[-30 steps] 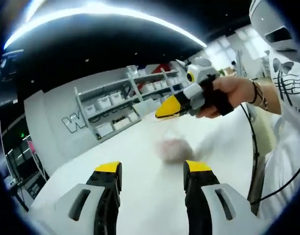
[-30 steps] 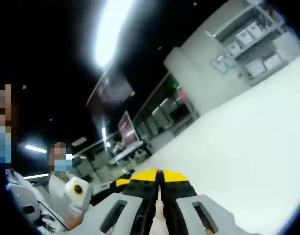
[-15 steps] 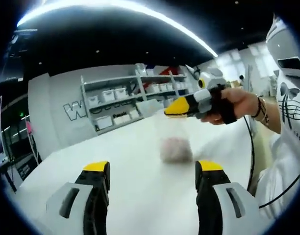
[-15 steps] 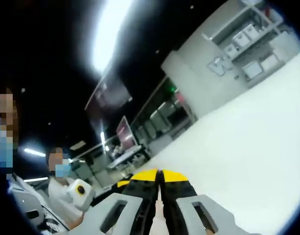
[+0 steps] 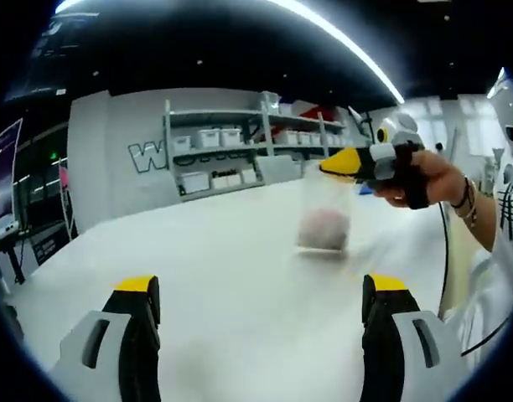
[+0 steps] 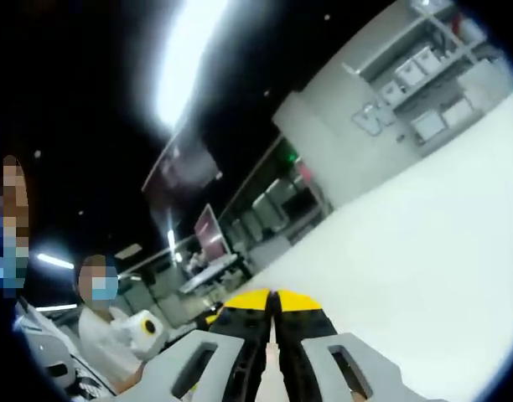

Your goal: Open the resealable bag by pulling the two sides of the seal apart until the entire bag opening is separated and visibly accessible.

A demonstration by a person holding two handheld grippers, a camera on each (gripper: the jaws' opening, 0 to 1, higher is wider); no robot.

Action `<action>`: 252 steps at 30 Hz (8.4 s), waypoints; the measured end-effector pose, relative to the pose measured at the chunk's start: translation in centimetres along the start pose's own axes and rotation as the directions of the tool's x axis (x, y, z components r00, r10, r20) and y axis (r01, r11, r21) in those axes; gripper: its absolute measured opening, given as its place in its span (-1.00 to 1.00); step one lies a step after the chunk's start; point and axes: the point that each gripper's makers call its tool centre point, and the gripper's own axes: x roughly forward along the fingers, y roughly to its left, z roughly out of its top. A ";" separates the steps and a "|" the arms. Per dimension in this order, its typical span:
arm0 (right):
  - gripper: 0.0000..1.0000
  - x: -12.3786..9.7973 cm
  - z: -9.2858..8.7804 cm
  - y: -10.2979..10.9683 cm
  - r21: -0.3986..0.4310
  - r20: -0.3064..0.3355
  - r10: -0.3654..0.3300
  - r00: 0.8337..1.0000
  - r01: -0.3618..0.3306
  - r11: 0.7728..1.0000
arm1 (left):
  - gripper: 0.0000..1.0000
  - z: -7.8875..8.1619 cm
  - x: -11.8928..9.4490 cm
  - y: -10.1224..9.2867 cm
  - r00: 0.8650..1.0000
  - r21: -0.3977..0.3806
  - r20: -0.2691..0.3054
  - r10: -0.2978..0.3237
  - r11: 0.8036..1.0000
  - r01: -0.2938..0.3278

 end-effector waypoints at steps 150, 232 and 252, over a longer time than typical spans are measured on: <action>-1.00 19.8 9.0 -17.8 -0.215 -0.105 -0.298 0.949 0.271 0.938 | 0.96 -1.1 -0.5 4.5 0.995 0.019 -0.037 0.093 0.996 -0.093; -0.89 26.4 -0.6 -17.7 -0.572 -0.237 -0.341 0.910 0.153 0.806 | 0.90 -2.1 -0.6 5.5 0.993 0.017 -0.058 0.105 0.994 -0.105; -0.63 26.5 -0.5 -18.5 -0.599 -0.224 -0.366 0.903 0.169 0.783 | 0.90 -2.4 -1.3 5.6 0.991 0.025 -0.063 0.116 0.993 -0.115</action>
